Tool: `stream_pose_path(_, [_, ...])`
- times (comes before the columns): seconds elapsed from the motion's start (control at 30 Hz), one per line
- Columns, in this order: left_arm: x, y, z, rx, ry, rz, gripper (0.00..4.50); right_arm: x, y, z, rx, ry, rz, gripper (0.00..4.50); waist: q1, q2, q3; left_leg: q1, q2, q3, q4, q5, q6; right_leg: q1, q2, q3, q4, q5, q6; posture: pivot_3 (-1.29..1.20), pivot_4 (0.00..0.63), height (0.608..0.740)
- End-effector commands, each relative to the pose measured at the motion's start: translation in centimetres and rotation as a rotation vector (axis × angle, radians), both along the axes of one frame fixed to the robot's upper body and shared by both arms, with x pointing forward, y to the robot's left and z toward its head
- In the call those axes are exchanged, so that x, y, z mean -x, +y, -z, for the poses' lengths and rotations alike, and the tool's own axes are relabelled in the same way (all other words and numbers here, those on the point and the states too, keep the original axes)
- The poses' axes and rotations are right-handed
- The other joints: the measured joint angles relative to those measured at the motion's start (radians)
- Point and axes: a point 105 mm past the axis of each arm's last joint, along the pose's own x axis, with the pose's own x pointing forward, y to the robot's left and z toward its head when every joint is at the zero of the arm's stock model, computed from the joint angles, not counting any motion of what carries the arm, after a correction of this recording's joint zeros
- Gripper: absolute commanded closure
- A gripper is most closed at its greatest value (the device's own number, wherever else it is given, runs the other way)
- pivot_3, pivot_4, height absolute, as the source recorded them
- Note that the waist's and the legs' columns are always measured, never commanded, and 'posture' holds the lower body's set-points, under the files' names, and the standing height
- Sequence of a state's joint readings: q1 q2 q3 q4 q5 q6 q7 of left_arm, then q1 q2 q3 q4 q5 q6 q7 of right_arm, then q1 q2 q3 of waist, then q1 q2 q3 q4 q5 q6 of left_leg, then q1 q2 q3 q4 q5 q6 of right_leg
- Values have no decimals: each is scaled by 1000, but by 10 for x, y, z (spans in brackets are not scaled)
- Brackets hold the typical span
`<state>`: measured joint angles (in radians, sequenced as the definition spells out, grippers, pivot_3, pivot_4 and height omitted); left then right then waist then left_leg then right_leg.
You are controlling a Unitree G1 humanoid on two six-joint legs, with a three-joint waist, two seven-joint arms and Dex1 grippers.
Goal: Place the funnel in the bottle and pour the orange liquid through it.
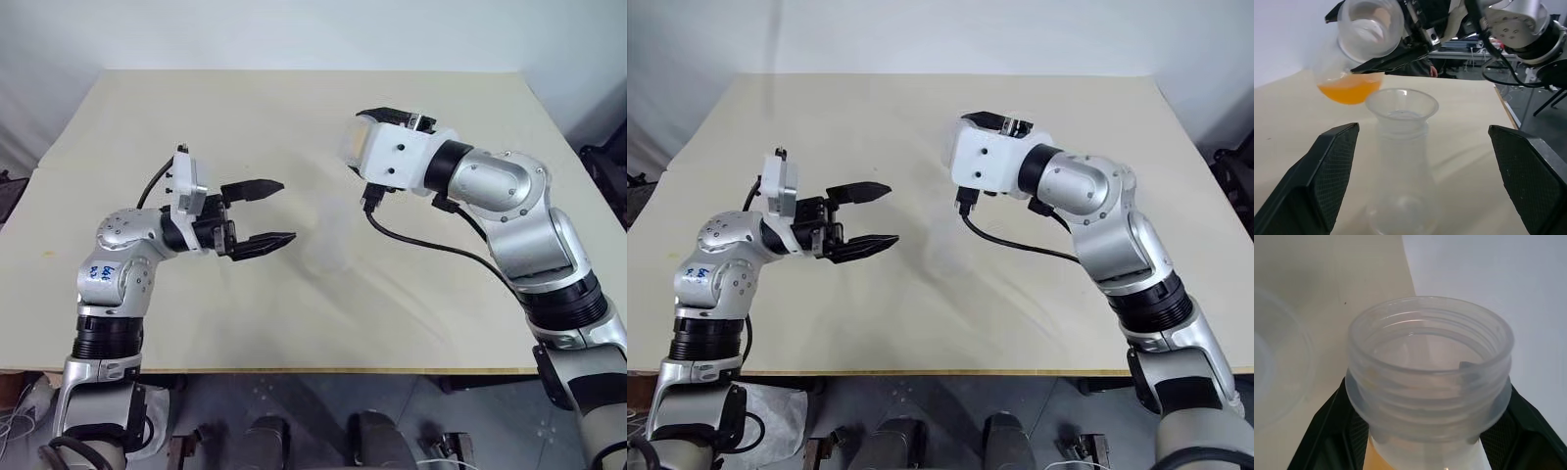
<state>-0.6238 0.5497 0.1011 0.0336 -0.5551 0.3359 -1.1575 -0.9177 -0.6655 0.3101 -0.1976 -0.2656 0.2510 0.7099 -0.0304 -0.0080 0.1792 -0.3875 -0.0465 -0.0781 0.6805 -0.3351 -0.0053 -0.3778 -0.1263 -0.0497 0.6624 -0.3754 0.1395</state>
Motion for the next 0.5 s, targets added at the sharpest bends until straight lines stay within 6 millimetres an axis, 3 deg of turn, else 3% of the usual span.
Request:
stream_pose_path(0.03, [3, -3, -10, 15, -44, 29, 0, 9, 2, -11, 44, -116, -21, 2008, 0, 0, 0, 0, 0, 0, 0, 0, 0, 0, 0, 0, 0, 0, 0, 0, 150, 740])
stream_pose_path(0.5, [0, -6, -11, 14, -41, 52, 0, 10, 4, -4, 165, -264, -27, 2008, 0, 0, 0, 0, 0, 0, 0, 0, 0, 0, 0, 0, 0, 0, 0, 0, 150, 740])
